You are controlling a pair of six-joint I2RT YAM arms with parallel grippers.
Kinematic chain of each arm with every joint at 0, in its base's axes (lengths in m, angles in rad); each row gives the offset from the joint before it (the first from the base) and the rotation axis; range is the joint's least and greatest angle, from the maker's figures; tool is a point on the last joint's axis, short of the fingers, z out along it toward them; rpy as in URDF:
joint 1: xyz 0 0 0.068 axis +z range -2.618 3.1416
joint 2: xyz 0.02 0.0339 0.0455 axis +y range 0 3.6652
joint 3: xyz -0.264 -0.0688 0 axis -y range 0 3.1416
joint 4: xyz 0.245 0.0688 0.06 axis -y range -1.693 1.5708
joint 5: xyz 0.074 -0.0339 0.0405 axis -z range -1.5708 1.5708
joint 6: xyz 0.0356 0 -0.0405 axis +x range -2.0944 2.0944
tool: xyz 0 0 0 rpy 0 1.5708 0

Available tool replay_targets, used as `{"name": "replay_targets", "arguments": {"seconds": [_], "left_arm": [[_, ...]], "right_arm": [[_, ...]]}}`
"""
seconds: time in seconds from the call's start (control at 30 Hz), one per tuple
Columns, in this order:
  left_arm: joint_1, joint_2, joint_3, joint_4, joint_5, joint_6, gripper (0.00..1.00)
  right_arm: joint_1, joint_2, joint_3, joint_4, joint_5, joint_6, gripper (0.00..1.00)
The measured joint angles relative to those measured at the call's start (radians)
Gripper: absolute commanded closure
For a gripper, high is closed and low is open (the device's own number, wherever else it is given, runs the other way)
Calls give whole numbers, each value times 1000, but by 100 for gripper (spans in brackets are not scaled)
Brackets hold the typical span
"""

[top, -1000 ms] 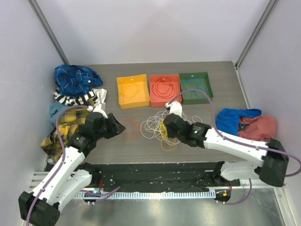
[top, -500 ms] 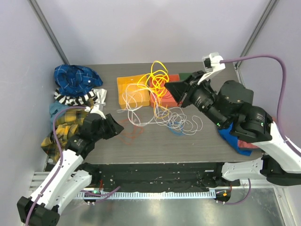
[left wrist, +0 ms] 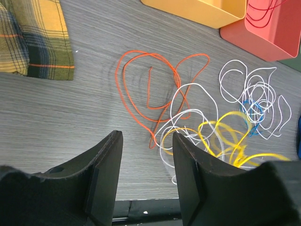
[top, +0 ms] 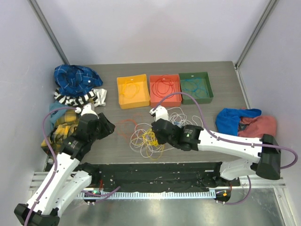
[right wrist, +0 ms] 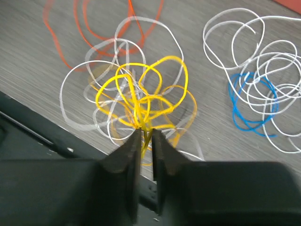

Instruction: Untangle the cables

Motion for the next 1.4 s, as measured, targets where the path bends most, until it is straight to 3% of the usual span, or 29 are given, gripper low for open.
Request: {"name": "replay_targets", "arguments": {"seconds": [0.1,0.27,0.63,0.77,1.03,1.13,1.27,1.4], "left_arm": [[0,1,0,-1,0,2,49],[0,23,0,2,11,3,49],[0,67,-2,43,74,3,49],[0,76,-11,54,90,3,50],[0,79,-24,55,105,3,50],[0,79,-24,55,105,3,50],[0,78,-27,55,105,3,50],[0,78,-27,54,105,3,50]], "right_arm": [[4,7,-25,-16,13,18,52],[6,-31,-5,-8,62,16,50],[6,-14,-97,15,74,34,54],[6,40,-171,32,53,39,54],[2,160,-165,110,43,27,56],[-10,209,-164,129,42,18,59],[-29,249,-164,152,41,9,73],[-44,249,-164,177,42,8,69]]}}
